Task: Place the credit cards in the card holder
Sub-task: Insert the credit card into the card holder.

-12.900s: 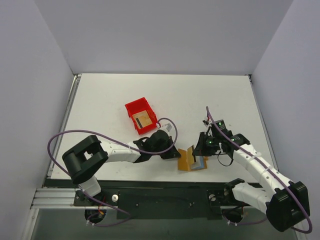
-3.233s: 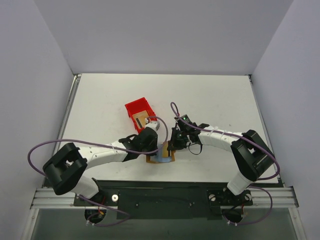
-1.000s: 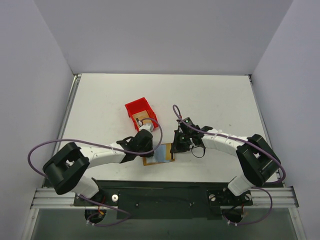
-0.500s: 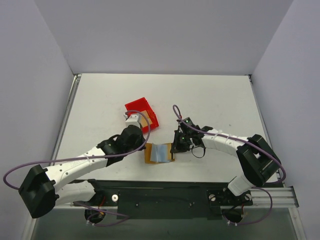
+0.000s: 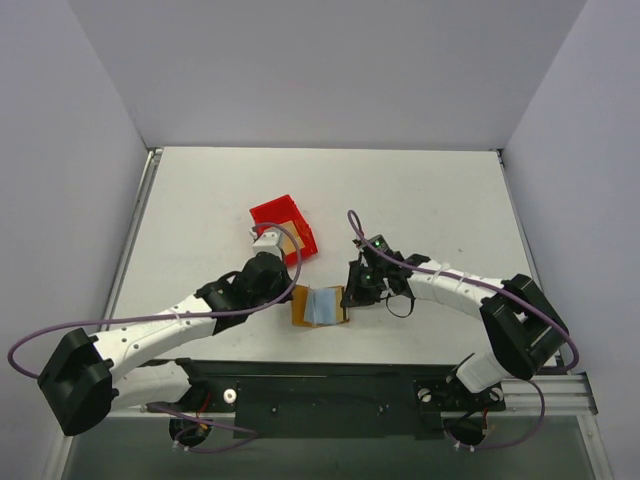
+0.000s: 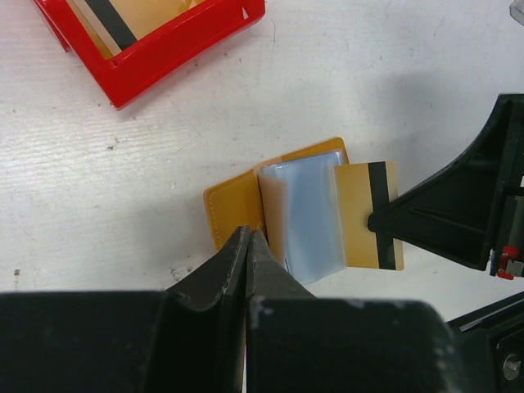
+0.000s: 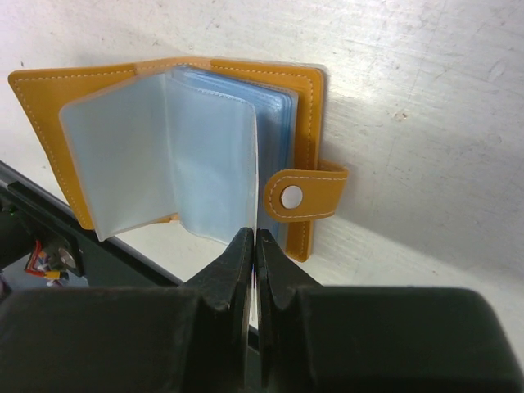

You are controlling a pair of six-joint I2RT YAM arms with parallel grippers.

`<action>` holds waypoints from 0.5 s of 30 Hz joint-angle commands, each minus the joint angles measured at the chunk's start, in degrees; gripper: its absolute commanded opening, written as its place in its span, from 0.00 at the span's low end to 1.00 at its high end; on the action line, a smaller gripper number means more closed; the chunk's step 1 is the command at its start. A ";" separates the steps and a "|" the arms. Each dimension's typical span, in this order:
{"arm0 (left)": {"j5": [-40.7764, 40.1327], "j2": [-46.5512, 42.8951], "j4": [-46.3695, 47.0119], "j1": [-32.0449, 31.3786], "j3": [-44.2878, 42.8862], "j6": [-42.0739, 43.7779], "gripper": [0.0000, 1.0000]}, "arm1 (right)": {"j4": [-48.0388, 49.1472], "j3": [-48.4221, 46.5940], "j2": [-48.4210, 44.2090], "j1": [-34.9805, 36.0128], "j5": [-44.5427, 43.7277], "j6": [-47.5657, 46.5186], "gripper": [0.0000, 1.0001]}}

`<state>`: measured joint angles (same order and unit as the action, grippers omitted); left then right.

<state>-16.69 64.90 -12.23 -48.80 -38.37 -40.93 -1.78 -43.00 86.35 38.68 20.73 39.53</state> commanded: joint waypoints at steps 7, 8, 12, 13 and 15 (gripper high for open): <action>-0.01 -2.06 1.86 0.37 1.19 -0.38 0.00 | 5.91 0.38 -0.65 0.43 6.95 1.43 0.00; -0.01 -2.32 1.86 0.37 1.54 -0.38 0.00 | 6.00 0.20 -0.83 0.52 7.04 1.52 0.00; -0.71 -3.20 1.42 0.54 2.07 -0.82 0.00 | 6.26 -1.03 -0.30 1.05 8.44 1.69 0.00; -0.89 -3.38 1.24 0.72 2.07 -0.91 0.00 | 6.44 -1.55 -0.13 1.14 9.06 1.78 0.00; -1.06 -3.82 0.72 0.98 2.07 -0.91 0.00 | 6.70 -2.26 0.66 1.49 9.68 1.87 0.00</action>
<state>-16.73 63.05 -12.34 -48.53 -36.27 -41.39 3.42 -42.65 86.37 39.18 27.59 40.75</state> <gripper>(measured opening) 0.079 0.004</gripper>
